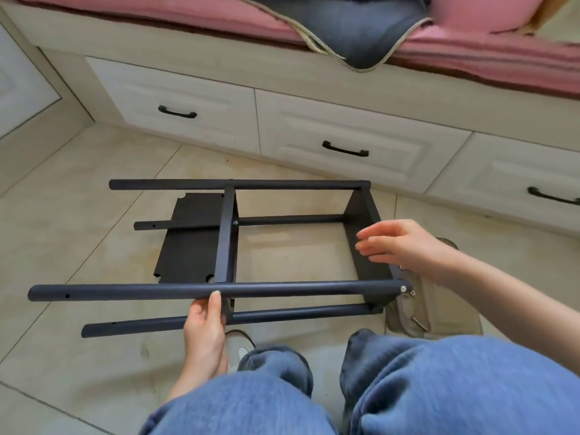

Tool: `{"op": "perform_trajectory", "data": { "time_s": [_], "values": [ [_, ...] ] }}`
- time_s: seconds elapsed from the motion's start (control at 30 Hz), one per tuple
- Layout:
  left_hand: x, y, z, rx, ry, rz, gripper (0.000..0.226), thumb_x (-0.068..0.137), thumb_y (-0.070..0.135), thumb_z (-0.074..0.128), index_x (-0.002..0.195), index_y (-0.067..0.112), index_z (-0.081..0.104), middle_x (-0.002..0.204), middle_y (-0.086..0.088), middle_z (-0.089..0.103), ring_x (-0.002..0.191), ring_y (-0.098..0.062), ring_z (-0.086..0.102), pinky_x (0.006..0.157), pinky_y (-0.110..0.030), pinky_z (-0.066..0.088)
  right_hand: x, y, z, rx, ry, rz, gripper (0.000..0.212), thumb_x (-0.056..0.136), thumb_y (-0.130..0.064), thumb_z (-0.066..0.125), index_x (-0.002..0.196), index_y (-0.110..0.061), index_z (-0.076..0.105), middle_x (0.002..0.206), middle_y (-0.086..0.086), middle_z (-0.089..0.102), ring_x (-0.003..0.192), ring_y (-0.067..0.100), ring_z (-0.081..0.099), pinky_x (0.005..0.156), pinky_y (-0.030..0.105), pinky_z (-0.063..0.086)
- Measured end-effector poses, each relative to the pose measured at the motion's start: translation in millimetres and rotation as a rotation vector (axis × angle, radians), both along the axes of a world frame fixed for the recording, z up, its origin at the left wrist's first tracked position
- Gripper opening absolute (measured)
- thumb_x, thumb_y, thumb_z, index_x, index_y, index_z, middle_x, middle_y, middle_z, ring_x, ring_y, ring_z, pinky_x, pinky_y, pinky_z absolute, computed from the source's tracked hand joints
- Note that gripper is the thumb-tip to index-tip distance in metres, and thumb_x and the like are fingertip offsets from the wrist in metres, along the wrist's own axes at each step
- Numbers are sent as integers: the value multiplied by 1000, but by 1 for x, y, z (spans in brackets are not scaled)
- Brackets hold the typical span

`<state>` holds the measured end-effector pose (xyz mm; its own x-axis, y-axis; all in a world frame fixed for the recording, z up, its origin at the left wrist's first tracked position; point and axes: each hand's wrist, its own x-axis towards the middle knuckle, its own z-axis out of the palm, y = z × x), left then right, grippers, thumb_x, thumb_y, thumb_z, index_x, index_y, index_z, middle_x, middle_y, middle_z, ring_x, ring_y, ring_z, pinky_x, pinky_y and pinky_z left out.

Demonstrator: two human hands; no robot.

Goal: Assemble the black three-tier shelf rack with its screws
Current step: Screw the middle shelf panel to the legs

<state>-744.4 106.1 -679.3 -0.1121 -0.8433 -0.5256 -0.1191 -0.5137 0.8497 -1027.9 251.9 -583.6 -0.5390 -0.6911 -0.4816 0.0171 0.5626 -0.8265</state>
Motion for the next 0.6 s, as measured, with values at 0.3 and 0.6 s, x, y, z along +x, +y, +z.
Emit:
{"op": "perform_trajectory", "data": {
  "time_s": [0.3, 0.6],
  "values": [
    [1, 4, 5, 98, -78, -4, 19, 106, 27, 52, 120, 16, 58, 120, -6, 61, 117, -22, 54, 110, -43, 45, -28, 101, -29, 108, 123, -256, 11, 93, -4, 64, 101, -9, 69, 99, 12, 73, 97, 21, 69, 83, 30, 57],
    [0, 10, 11, 115, -95, -15, 21, 106, 27, 50, 119, 11, 56, 128, -13, 61, 122, -27, 54, 110, -48, 46, -62, 113, -122, 332, 156, -300, 21, 92, 8, 55, 111, 9, 63, 96, 24, 68, 85, 28, 63, 86, 42, 53]
  ]
}}
